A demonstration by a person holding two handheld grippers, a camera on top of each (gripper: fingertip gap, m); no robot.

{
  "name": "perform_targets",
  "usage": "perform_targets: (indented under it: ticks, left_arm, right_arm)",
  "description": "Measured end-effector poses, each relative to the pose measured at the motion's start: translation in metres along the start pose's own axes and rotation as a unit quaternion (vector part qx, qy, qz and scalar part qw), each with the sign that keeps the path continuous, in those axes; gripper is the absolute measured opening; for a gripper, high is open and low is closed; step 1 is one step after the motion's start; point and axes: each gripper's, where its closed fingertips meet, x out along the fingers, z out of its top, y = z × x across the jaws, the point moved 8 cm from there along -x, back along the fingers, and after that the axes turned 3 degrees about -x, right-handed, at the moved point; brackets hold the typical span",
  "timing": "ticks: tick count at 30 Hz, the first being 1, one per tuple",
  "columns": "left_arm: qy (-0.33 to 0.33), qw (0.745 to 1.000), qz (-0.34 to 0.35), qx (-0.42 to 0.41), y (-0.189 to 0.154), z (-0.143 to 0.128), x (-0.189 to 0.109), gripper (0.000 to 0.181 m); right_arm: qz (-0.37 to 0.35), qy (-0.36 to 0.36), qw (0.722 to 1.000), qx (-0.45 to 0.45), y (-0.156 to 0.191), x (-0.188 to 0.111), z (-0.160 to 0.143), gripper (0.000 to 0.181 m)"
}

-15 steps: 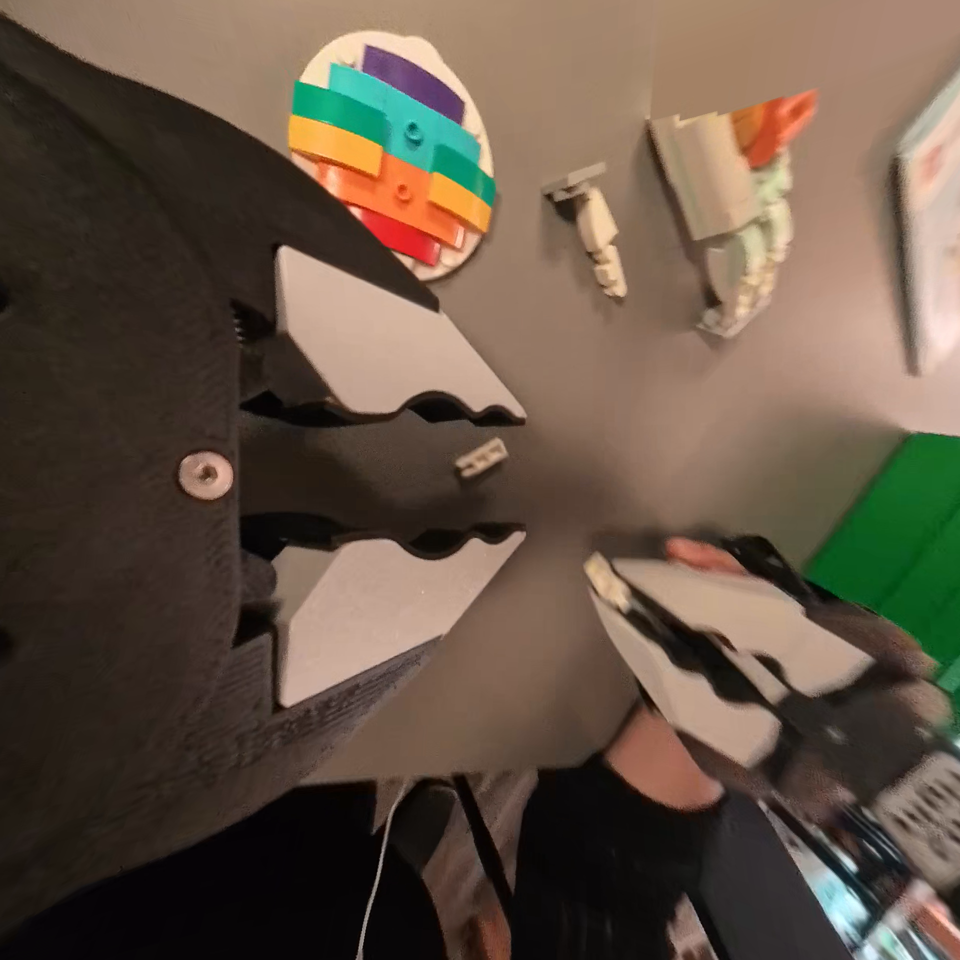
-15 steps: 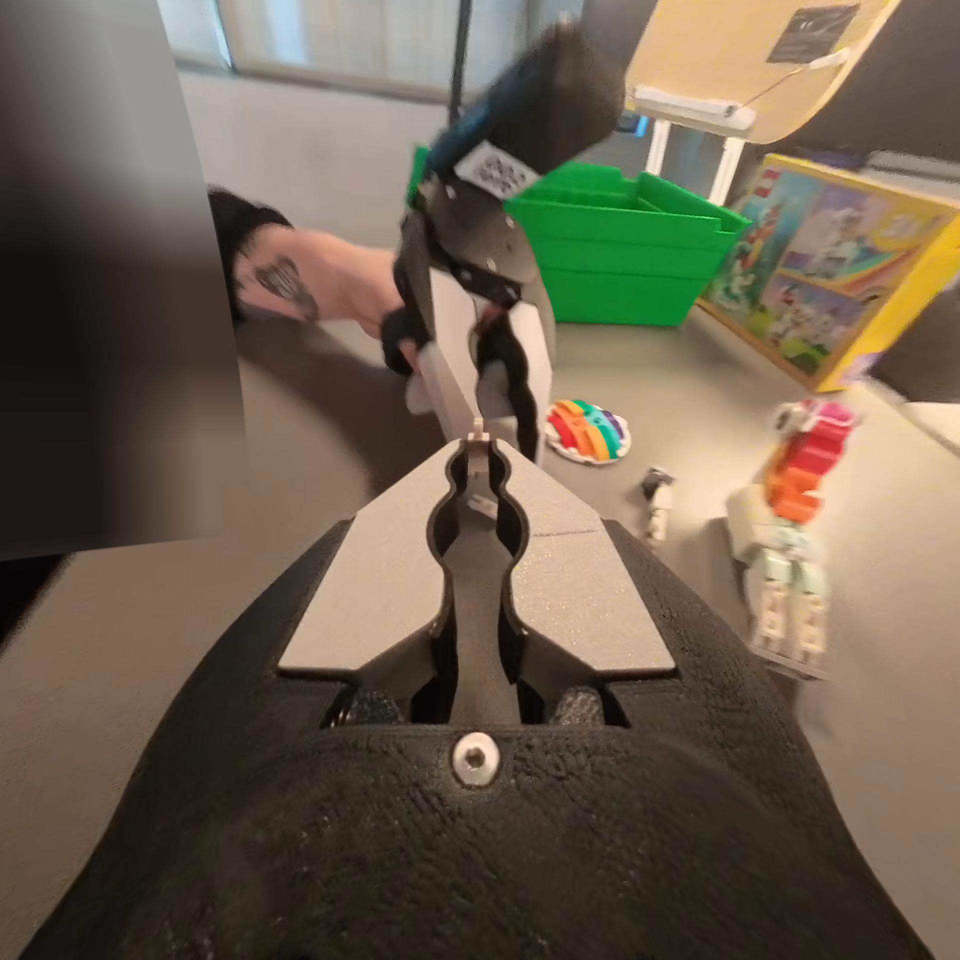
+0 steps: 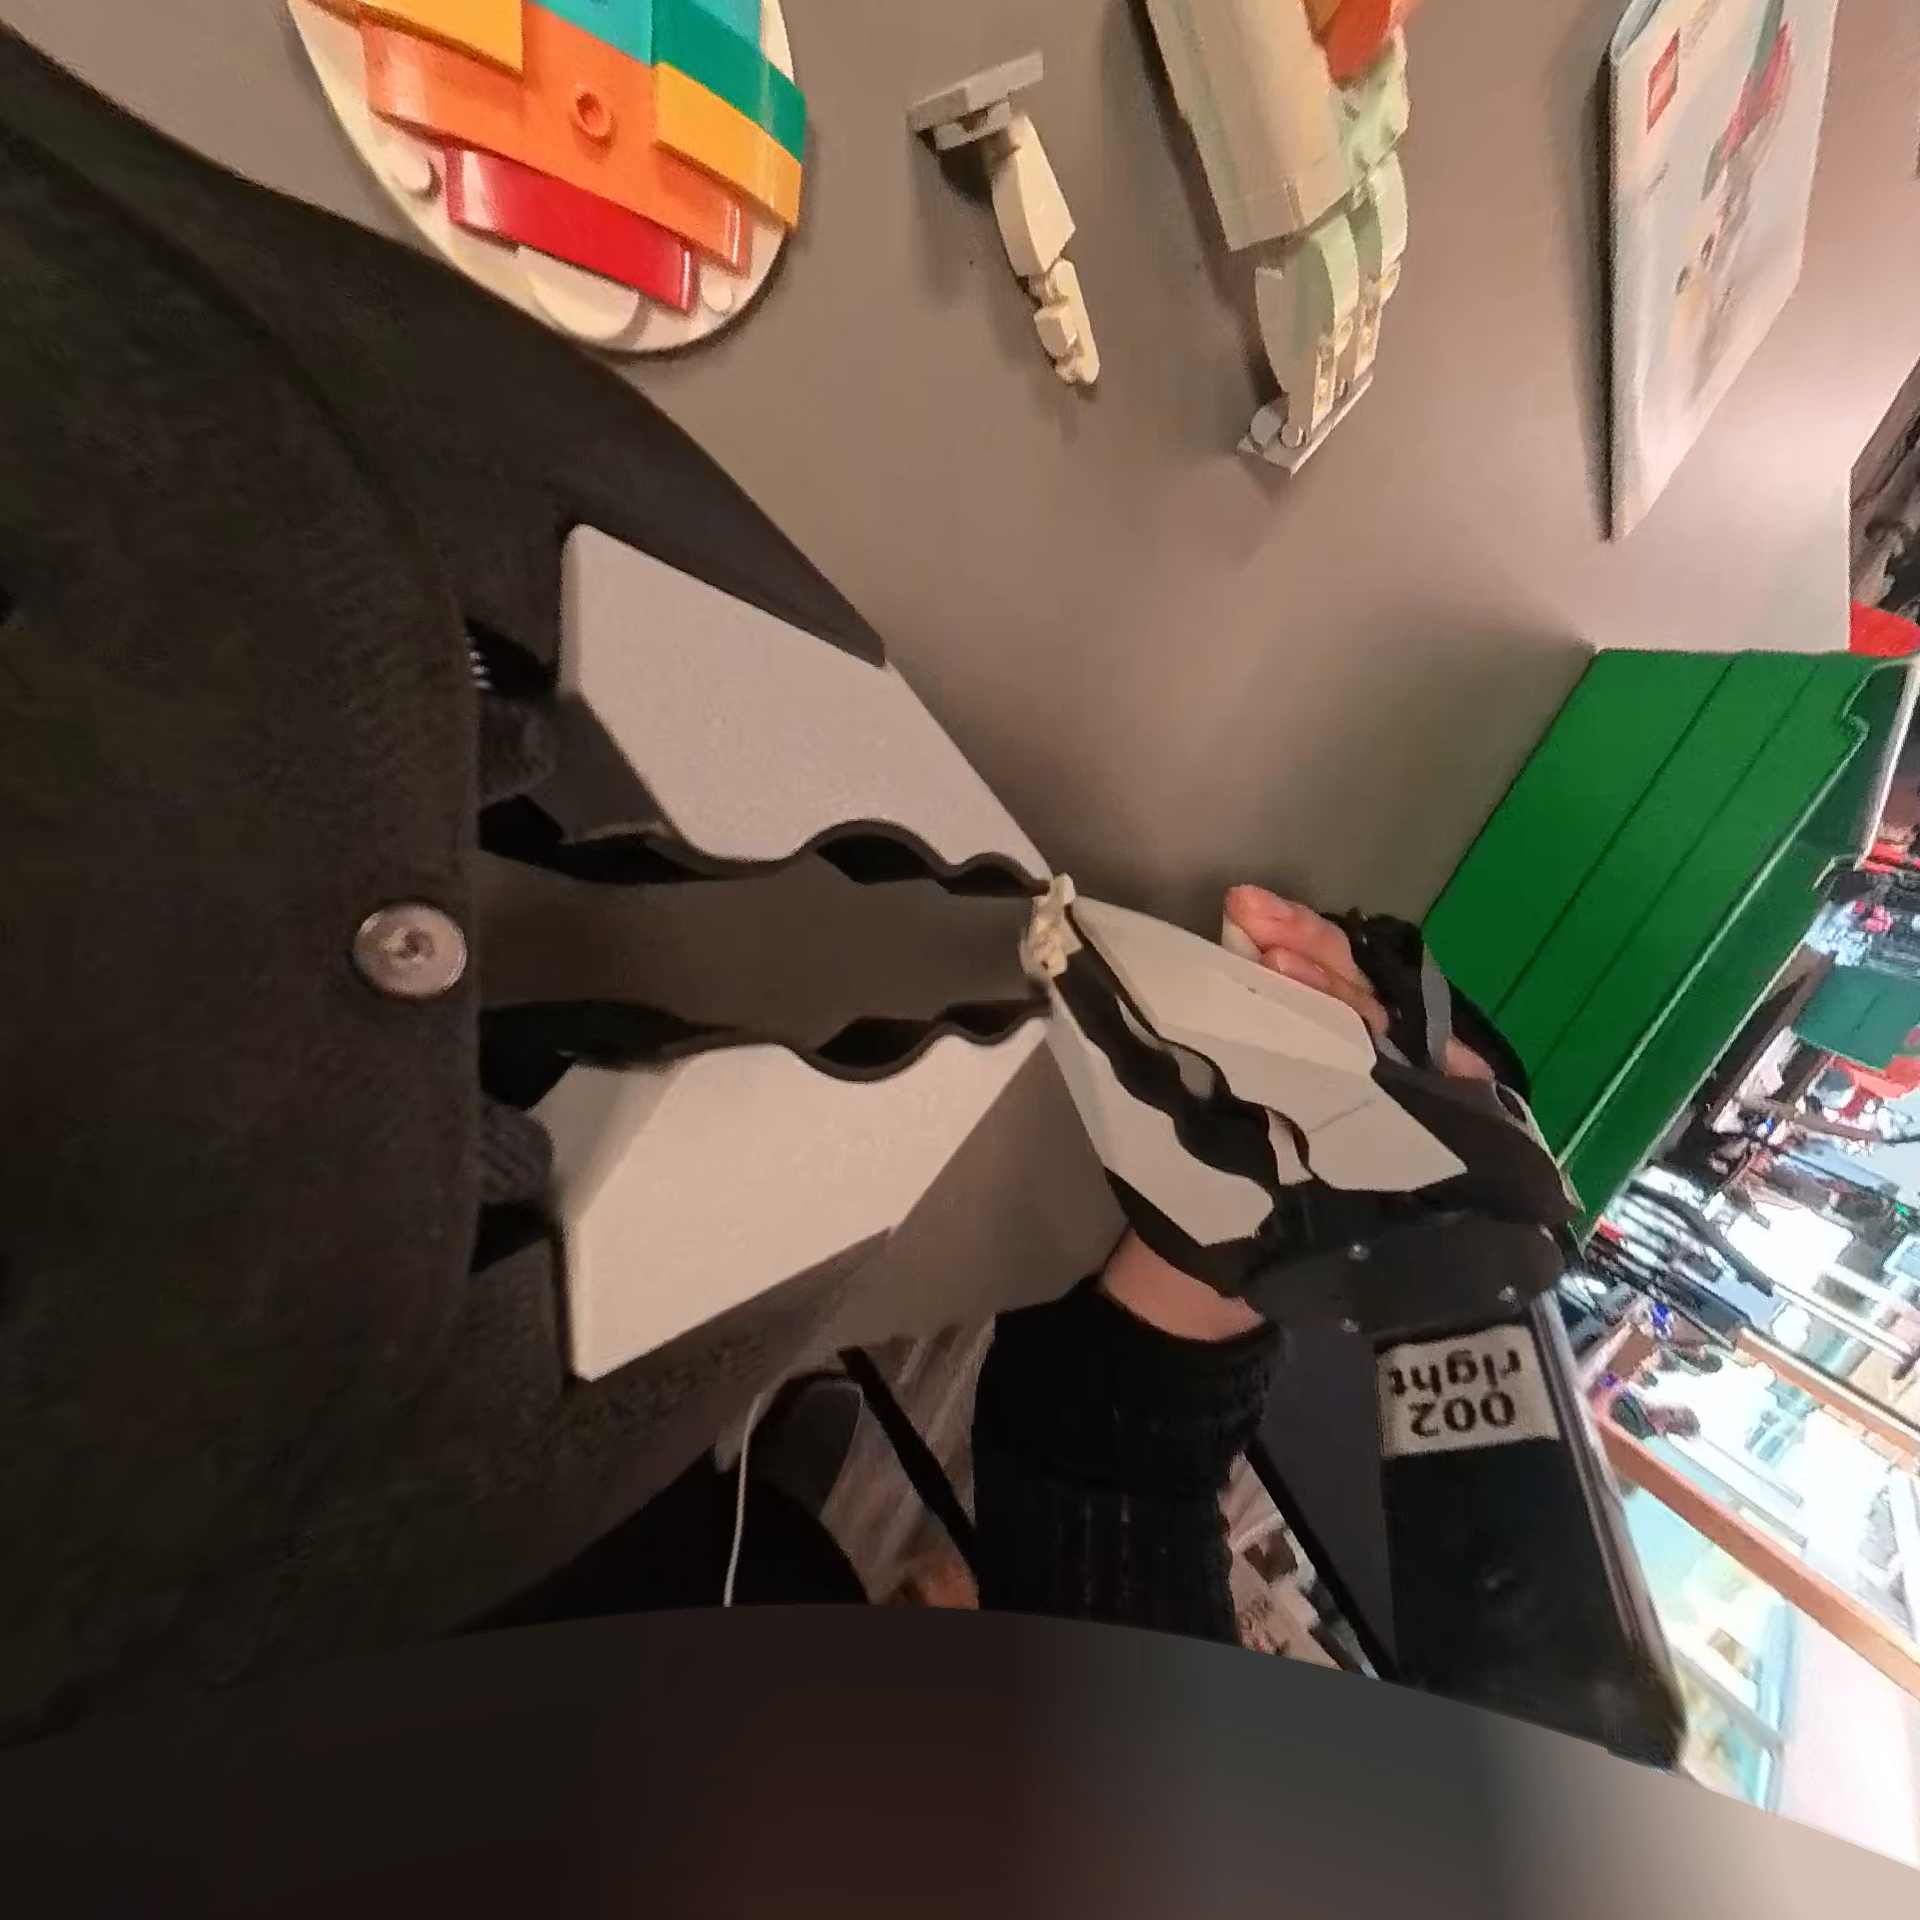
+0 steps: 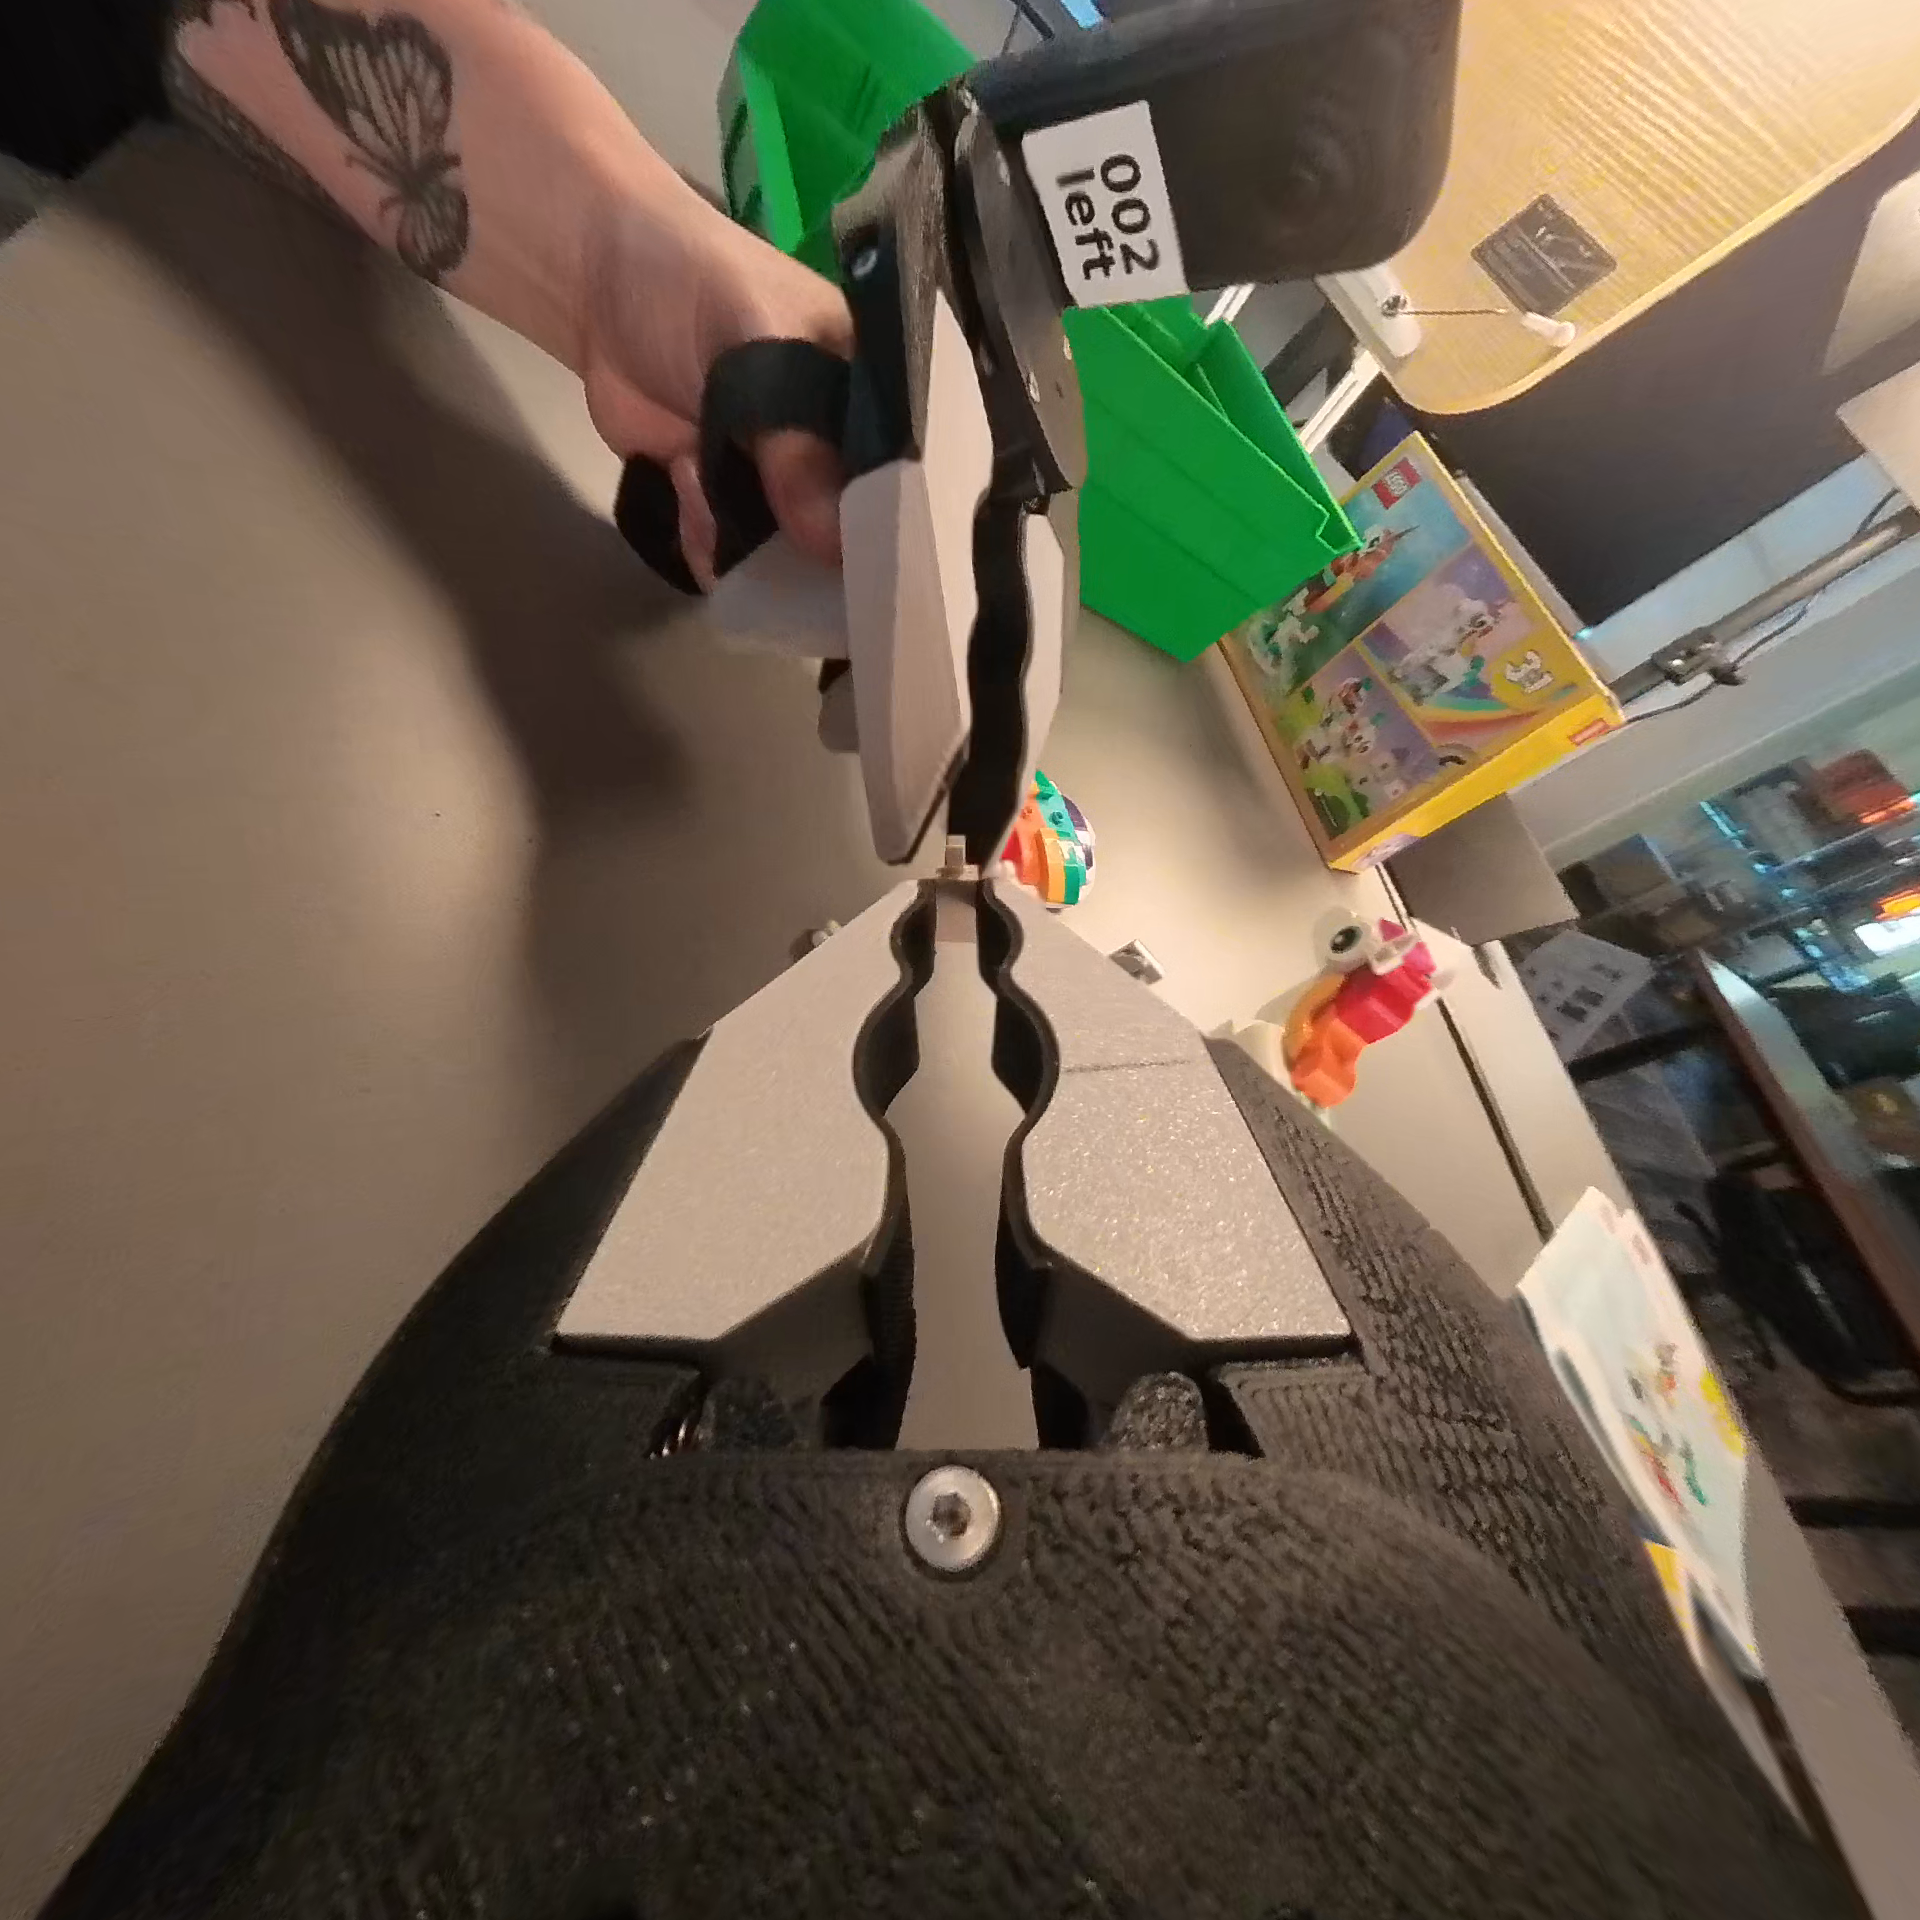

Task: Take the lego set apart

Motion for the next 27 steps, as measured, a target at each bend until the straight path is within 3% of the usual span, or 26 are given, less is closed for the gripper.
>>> perform_targets:
  ticks: [3, 5, 8, 11, 17, 23, 27]
  left_arm:
    - [0.002, 0.998, 0.039, 0.053, -0.002, 0.0, 0.001, 0.012]
    - [0.019, 0.986, 0.078, 0.144, -0.008, 0.001, -0.001, 0.008]
    - [0.041, 0.936, 0.155, 0.313, -0.02, 0.001, -0.005, 0.006]
    - [0.06, 0.894, 0.175, 0.407, -0.03, -0.006, -0.001, 0.001]
    - [0.103, 0.866, 0.193, 0.449, -0.029, -0.014, 0.005, 0.0]
    - [0.134, 0.858, 0.194, 0.457, -0.025, -0.019, 0.004, 0.011]
    - [0.139, 0.857, 0.181, 0.462, -0.027, -0.023, 0.007, 0.006]
  right_arm:
    - [-0.01, 0.019, 1.0, -0.023, 0.001, 0.001, -0.001, 0.006]
    - [-0.01, 0.022, 0.999, -0.024, 0.001, 0.001, -0.001, 0.006]
    - [-0.007, 0.033, 0.999, -0.034, 0.002, 0.001, -0.002, 0.006]
    - [0.003, 0.04, 0.998, -0.047, 0.005, 0.003, -0.001, 0.006]
    - [0.025, 0.05, 0.997, -0.053, 0.01, 0.006, -0.004, 0.006]
    - [0.043, 0.055, 0.996, -0.055, 0.014, 0.008, -0.005, 0.006]
    - [0.052, 0.056, 0.995, -0.057, 0.016, 0.008, -0.004, 0.006]
